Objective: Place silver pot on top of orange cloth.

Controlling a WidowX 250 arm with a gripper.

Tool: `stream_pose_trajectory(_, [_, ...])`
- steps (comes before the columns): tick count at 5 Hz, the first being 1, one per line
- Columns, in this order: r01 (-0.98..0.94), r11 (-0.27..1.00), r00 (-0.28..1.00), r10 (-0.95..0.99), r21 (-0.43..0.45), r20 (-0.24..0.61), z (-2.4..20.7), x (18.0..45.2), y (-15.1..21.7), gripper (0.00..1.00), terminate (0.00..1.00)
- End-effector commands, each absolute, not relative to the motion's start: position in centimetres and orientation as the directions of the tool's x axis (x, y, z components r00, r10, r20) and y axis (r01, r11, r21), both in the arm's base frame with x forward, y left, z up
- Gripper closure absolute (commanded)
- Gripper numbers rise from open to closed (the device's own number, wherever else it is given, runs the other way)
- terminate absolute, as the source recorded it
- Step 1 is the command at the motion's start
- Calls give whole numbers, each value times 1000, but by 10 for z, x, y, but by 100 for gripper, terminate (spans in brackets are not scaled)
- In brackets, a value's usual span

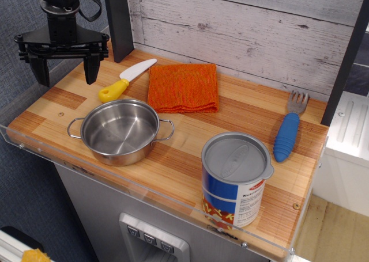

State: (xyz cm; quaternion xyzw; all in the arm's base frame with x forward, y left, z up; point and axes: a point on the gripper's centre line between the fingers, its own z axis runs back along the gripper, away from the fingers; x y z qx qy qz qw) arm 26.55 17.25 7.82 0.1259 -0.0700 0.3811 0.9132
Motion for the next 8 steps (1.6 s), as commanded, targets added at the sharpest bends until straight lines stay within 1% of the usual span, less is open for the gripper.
stream_pose_trajectory(1, [-714, 678, 700, 678, 177, 224, 78, 265, 173, 0, 0])
stream_pose_trajectory(2, [-673, 727, 734, 631, 139, 251, 80, 261, 153, 0, 0])
stream_pose_trajectory(3, [-576, 804, 806, 527, 148, 269, 84, 254, 128, 0, 0])
stream_pose_trajectory(4, [-479, 866, 863, 433, 147, 262, 87, 242, 105, 0, 0])
stream_pose_trajectory(5, [-329, 935, 931, 299, 130, 208, 80, 235, 81, 0, 0])
stream_pose_trajectory(6, [-157, 974, 978, 130, 164, 165, 69, 230, 59, 0, 0])
stream_pose_trajectory(7, [-25, 985, 989, 0, 171, 145, 57, 229, 53, 0, 0])
stream_pose_trajectory(8, [55, 982, 990, -78, 181, 120, 44, 234, 53, 0, 0])
